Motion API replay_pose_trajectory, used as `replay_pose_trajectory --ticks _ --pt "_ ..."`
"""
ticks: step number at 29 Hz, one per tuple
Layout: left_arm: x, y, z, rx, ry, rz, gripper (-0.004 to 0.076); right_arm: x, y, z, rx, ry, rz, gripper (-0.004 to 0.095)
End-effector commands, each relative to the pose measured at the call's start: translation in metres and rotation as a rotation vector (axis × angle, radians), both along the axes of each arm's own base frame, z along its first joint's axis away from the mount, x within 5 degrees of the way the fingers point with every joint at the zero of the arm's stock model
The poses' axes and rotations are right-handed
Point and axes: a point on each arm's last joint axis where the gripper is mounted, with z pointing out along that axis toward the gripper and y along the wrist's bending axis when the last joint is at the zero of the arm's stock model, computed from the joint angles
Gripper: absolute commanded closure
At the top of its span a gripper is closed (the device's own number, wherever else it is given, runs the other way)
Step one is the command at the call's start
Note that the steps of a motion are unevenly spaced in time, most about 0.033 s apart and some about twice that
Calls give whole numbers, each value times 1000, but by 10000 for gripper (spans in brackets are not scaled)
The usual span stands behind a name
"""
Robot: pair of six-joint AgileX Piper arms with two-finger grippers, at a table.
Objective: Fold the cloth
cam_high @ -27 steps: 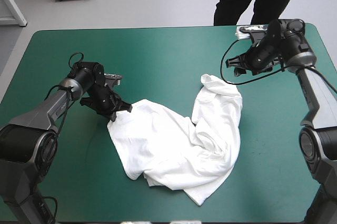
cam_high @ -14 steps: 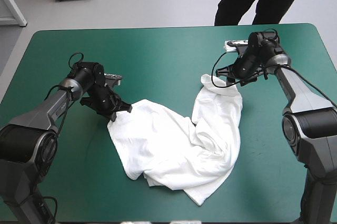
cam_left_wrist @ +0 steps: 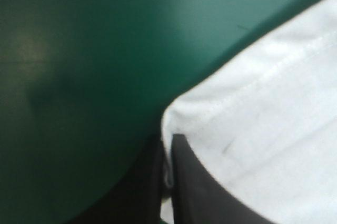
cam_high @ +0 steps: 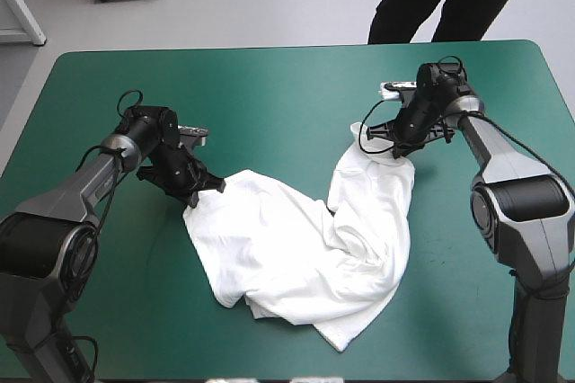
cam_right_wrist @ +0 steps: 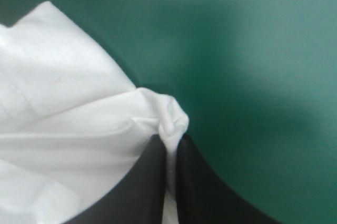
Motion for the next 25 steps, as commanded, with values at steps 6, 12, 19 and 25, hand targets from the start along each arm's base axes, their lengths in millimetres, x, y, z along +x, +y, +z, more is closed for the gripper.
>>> replay_pose_trajectory --ticks 6,12,19,25 --pt "9 1 41 13 -138 -15 733 -20 0 68 -7 -117 30 925" --pt "-1 2 126 -43 -344 -12 733 -57 -8 152 14 -320 30 925" --pt "-41 10 227 -100 -601 -12 733 -122 -20 235 44 -547 24 925" --pt "-92 20 303 -161 -852 -11 733 -194 -32 299 77 -785 64 925"
